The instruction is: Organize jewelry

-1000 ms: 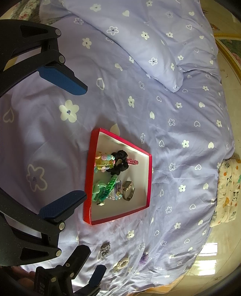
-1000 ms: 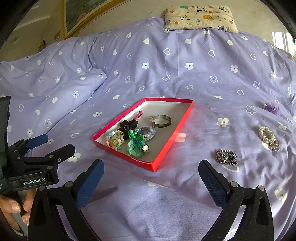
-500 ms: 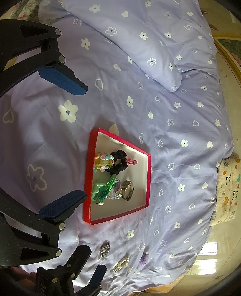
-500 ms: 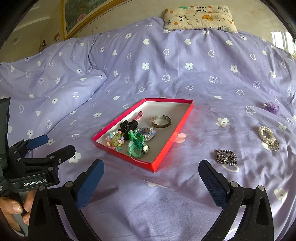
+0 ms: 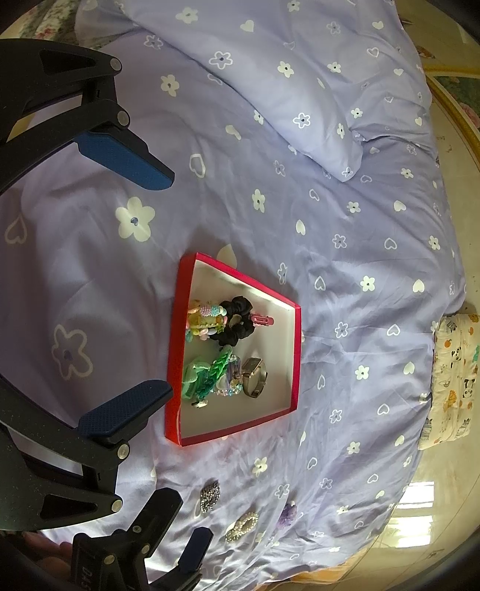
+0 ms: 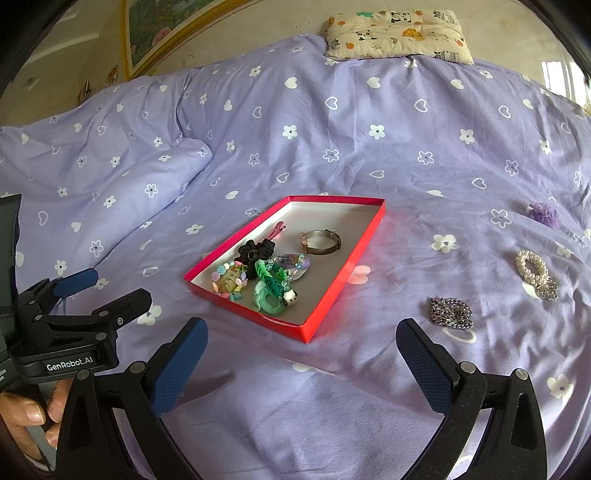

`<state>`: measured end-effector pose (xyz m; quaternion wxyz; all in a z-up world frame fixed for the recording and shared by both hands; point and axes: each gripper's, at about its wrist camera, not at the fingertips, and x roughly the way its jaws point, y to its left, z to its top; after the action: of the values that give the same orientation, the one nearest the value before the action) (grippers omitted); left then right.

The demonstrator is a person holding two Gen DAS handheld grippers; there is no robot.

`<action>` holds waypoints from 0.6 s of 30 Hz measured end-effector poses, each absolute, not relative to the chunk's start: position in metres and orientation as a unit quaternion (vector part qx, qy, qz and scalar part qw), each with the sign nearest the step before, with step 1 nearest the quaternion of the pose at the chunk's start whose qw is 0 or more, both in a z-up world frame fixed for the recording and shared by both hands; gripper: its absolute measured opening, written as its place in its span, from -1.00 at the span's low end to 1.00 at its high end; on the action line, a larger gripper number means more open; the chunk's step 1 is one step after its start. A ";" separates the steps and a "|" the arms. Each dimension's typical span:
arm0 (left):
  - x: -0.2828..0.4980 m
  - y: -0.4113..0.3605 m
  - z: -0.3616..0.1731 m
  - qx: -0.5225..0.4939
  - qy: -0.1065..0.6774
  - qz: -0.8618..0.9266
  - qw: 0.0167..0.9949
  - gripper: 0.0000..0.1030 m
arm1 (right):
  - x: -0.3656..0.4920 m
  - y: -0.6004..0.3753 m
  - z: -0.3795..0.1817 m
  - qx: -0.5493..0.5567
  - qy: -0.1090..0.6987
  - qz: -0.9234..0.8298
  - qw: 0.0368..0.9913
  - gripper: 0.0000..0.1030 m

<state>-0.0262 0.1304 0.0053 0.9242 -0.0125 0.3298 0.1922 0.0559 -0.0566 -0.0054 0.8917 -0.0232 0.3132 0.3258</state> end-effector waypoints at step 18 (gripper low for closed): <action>-0.019 0.129 0.002 -0.013 0.335 0.182 0.924 1.00 | 0.057 -0.058 -0.005 -0.019 0.315 0.325 0.892 1.00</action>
<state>-0.0188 0.1286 0.0017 0.9244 -0.0134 0.3348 0.1821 0.0568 -0.0580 -0.0054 0.8915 -0.0194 0.3147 0.3252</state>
